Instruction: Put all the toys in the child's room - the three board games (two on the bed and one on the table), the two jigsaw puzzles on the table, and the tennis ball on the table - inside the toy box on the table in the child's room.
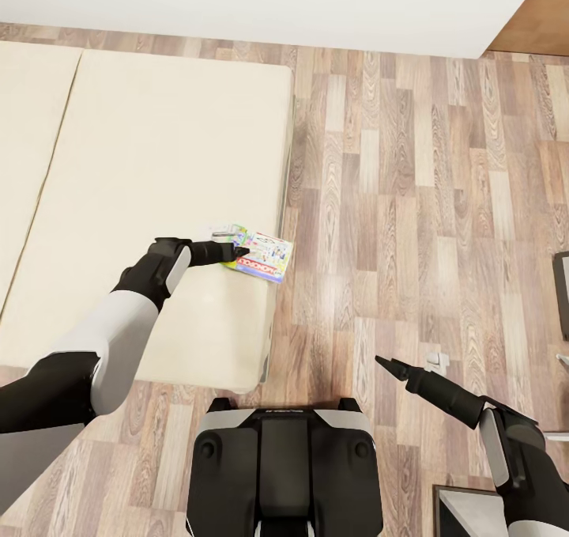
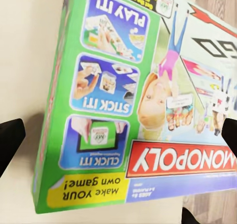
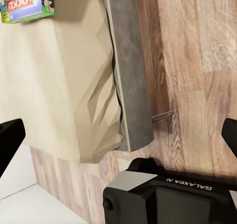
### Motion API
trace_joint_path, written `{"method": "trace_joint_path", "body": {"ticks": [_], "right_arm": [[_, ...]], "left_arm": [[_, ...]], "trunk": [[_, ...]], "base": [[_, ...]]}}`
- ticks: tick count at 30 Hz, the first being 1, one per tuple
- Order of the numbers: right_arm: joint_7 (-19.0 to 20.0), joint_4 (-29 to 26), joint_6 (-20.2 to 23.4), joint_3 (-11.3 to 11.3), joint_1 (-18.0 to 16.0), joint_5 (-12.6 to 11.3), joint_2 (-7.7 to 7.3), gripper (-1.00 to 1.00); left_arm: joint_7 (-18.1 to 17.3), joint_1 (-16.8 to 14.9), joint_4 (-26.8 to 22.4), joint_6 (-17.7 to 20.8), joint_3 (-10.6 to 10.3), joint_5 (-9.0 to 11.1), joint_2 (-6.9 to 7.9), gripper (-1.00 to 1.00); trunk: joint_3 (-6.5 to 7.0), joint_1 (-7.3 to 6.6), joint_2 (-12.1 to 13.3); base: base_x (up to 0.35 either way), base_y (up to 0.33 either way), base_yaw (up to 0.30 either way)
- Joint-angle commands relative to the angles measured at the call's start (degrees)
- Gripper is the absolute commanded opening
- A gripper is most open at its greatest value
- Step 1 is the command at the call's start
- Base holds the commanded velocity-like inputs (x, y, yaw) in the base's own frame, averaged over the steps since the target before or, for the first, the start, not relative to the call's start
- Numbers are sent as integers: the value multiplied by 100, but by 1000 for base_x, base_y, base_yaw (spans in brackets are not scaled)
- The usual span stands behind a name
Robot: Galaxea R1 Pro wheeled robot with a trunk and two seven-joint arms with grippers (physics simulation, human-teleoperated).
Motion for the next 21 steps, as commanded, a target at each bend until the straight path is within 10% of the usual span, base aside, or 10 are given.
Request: {"method": "trace_joint_path", "body": {"ticks": [1,21], "right_arm": [[10,0,41,-4,0,-27,0,100],[-2,6,35,-4,-3,-26,-5,100]], "left_arm": [[-21,-1,-6,39,19,-6,-2,100],[-4,2,-29,36,16,-24,200,100]], "trunk": [[-5,3,-7],[-5,3,-7]], "base": [[0,0,0],[0,0,0]]}}
